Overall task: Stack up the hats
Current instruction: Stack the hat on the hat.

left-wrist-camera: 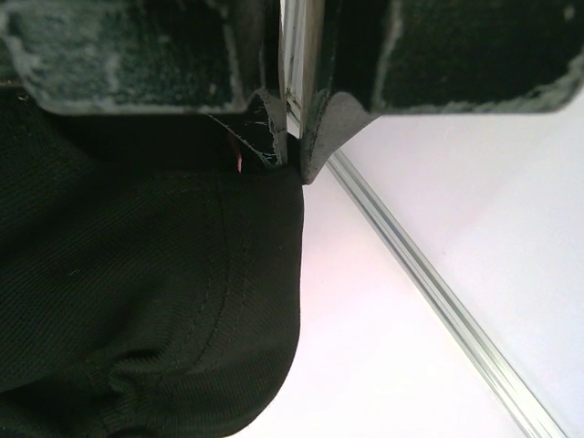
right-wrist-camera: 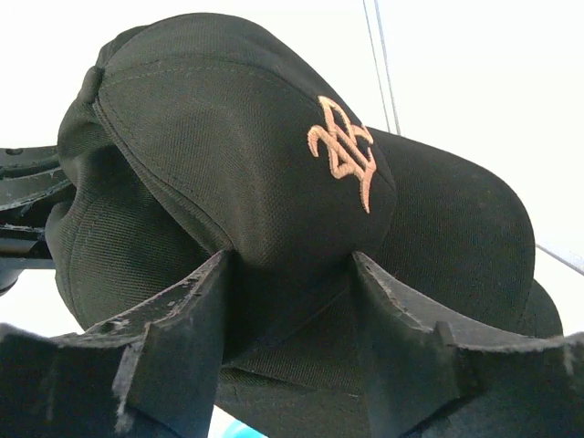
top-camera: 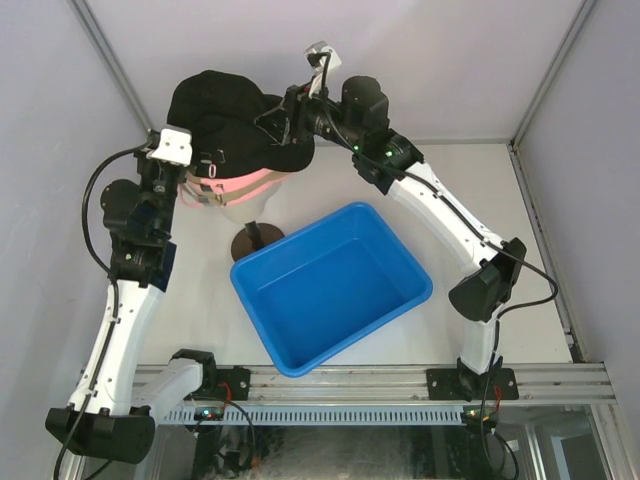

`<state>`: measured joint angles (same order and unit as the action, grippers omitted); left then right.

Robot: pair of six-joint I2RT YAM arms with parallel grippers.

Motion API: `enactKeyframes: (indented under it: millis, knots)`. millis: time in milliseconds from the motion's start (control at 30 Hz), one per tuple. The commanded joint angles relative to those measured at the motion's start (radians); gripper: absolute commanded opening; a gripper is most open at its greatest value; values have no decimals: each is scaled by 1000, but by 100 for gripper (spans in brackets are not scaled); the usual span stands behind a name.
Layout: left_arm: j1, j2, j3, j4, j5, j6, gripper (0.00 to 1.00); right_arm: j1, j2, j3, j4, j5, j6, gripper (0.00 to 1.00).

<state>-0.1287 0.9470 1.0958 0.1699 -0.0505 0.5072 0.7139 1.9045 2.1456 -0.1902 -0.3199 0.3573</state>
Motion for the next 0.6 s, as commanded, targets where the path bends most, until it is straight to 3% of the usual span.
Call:
enactKeyframes:
  millis: [0,567]
  knots:
    - [-4,-2,5,-19,-18,-30,13,34,-12,-43,-163,-15,-48,55]
    - [-7,1,36,-59,-35,-61,24,29,-129,-152,-126,29,-29,61]
